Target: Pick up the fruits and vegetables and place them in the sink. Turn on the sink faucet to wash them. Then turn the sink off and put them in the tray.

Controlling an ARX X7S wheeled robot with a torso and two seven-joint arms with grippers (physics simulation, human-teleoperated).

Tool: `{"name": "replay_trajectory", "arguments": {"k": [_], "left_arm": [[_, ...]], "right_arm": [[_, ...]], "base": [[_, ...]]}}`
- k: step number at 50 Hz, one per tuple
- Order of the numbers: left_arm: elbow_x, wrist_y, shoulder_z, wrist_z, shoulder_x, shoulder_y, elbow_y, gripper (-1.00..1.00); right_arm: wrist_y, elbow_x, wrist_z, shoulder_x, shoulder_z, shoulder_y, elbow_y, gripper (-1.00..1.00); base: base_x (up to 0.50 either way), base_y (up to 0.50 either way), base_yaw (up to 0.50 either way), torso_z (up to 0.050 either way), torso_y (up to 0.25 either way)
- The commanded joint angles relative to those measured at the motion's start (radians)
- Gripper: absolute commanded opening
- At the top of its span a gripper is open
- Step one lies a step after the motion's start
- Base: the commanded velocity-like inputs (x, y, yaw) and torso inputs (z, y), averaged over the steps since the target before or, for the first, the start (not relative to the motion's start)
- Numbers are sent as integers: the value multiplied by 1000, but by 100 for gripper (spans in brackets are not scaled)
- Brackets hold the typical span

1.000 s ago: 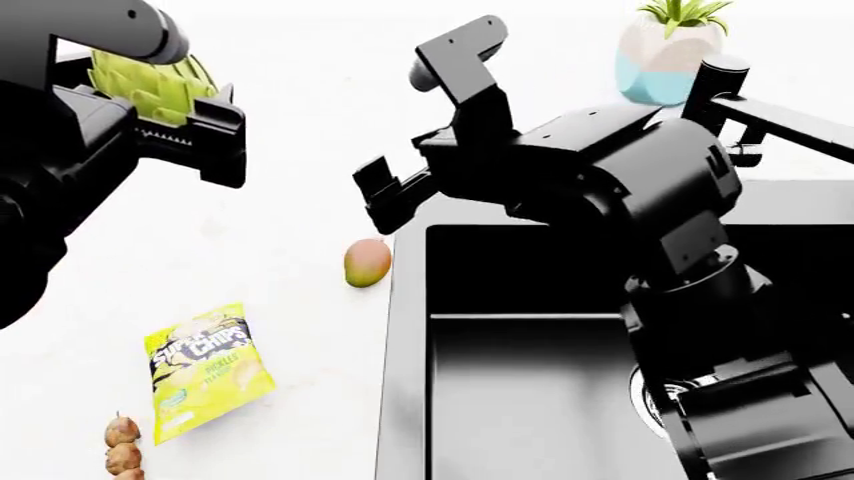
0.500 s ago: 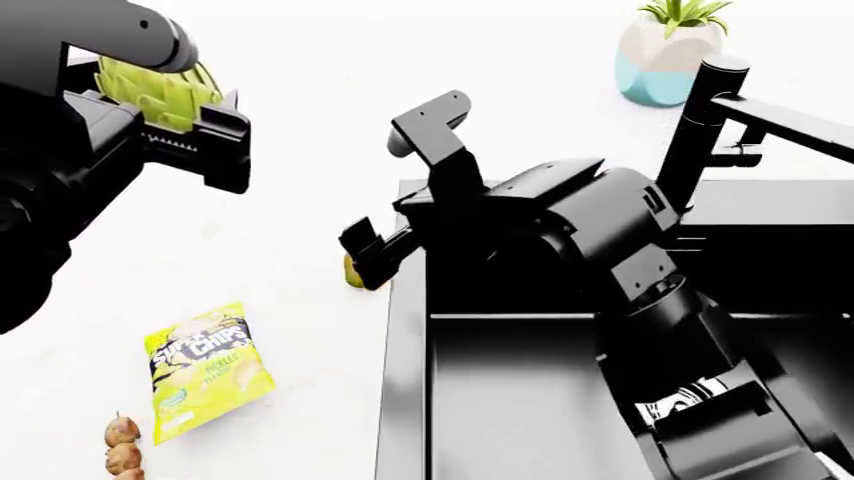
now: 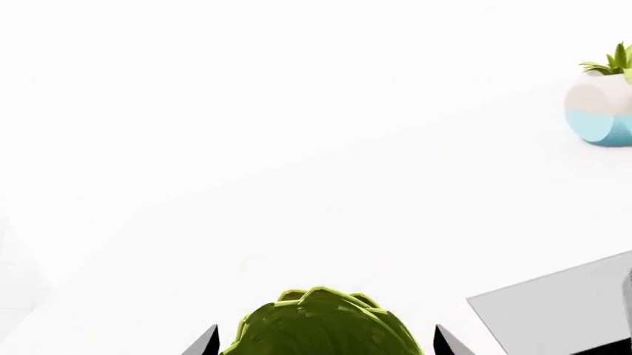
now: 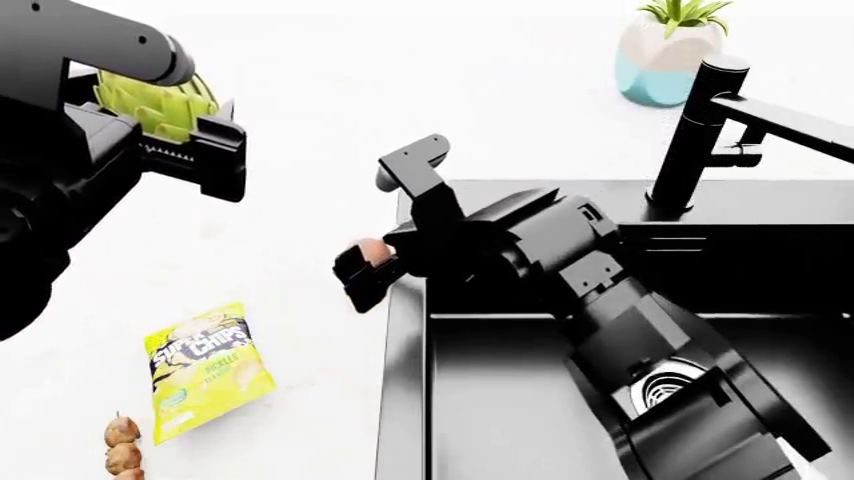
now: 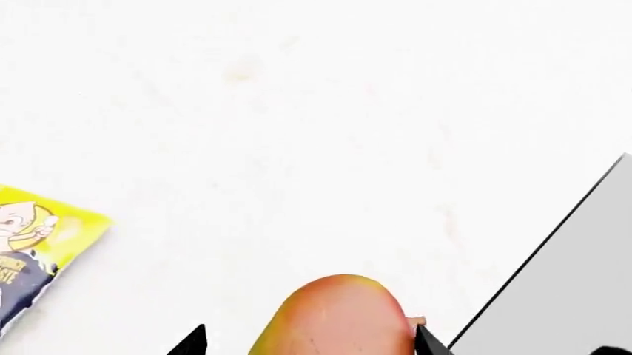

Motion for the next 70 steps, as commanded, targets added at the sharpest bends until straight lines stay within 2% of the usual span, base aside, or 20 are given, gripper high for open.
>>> {"name": "replay_trajectory", "arguments": {"k": [1,12,27,28,36,46,56,68,70], "left_arm": [[-1,12,0,-9,-7,2,-2,-100],[-3,20,3,-8,-15,9,3,-100],[4,33,14,-4,-22,20,5,-100],[3,32,14,-4,-22,20,6,-100],[10,41,23,2,-25,28,7,-100],[20,53,37,5,-26,45,20,-100],[0,56,19,-6,-35,42,19,-100],[-5,60,20,-9,-39,41,19,-100],[-2,68,19,-6,-41,55,22,-100]], "right_arm": [[-12,71,60,32,-55,-17,5,100],[-81,60,4,-26,-99,15,140,100],[-300,526,41,-28,-573,107,275,100],[-311,545,43,-28,-593,110,278,-100],[-376,603,98,-11,-628,160,265,-100],[-406,629,403,228,-552,251,-184,-100],[-400,676,634,398,-510,238,-543,-100],[-396,683,664,413,-504,236,-576,-100],[-383,692,696,446,-502,241,-637,-100]], "base": [[0,0,0,0,0],[0,0,0,0,1],[0,0,0,0,0],[0,0,0,0,0],[0,0,0,0,0],[0,0,0,0,0],[0,0,0,0,1],[0,0,0,0,0],[0,0,0,0,0]]}}
